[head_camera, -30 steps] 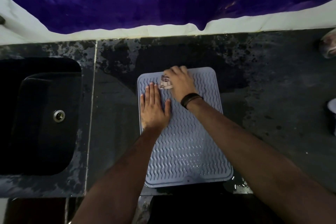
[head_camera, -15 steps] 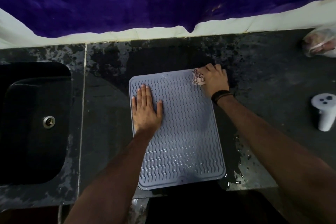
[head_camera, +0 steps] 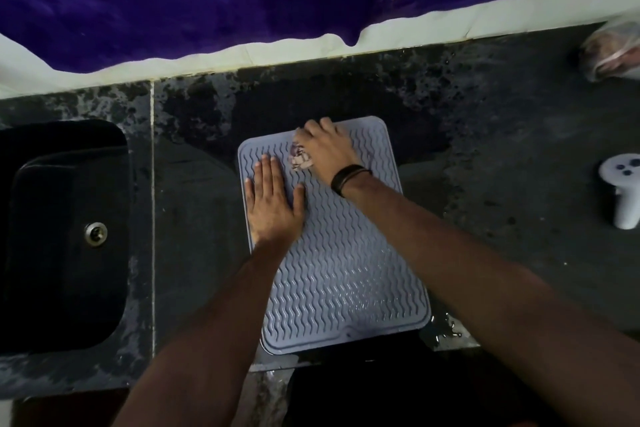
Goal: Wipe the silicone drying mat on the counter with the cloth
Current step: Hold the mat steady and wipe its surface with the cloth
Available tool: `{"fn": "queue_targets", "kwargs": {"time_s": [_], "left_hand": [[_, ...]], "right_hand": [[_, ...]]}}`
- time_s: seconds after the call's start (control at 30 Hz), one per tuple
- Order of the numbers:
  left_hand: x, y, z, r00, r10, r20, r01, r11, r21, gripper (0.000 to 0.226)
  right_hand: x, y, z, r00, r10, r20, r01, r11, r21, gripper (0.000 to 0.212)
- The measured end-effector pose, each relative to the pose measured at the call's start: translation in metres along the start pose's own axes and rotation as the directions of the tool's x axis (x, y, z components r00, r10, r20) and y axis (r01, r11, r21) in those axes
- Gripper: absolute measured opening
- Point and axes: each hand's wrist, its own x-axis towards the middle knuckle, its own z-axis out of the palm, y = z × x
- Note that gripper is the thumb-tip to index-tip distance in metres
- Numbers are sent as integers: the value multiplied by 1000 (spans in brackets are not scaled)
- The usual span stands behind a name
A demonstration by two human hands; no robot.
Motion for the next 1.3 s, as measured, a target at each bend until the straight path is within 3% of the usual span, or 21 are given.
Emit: {"fn": "queue_targets", "kwargs": {"time_s": [0.2,0.37,0.43,0.57,0.63,0.73,0.9,1.1,1.3], "left_hand": [[0,-1,-2,1000,2,18,-2,1000,-3,73],[0,-1,-2,1000,-4,22,4,1000,-13,73],[1,-1,-1,1000,-4,28,4,1000,-17,74],[1,-1,-2,999,-1,52,1,1000,-1,74],[-1,-1,-4,997,-6,73,7,1000,-14,77],[0,0,-5,999,-22,50,23,1000,-12,74],[0,1,-6,1000,-7,9,7,999,-35,74],[0,-2,-1,1000,-11,9,12,999,-38,74],[-1,-2,-1,1000,-6,11,6,999,-41,75]], "right_hand": [[-37,94,-19,972,233,40,-229,969,-95,45],[-32,86,-26,943,331,31,-328,941,-81,45],[-16,55,-24,959,283,1,-283,959,-6,46],[22,-31,-11,999,29,14,-30,997,75,40],[31,-60,-2,996,-73,46,72,997,17,34],[31,-47,0,994,-99,37,102,992,-69,33],[6,29,-10,999,-31,30,35,993,-109,40],[-31,109,-20,982,186,33,-180,974,-141,41],[-29,89,-20,955,291,-58,-289,957,29,43]]}}
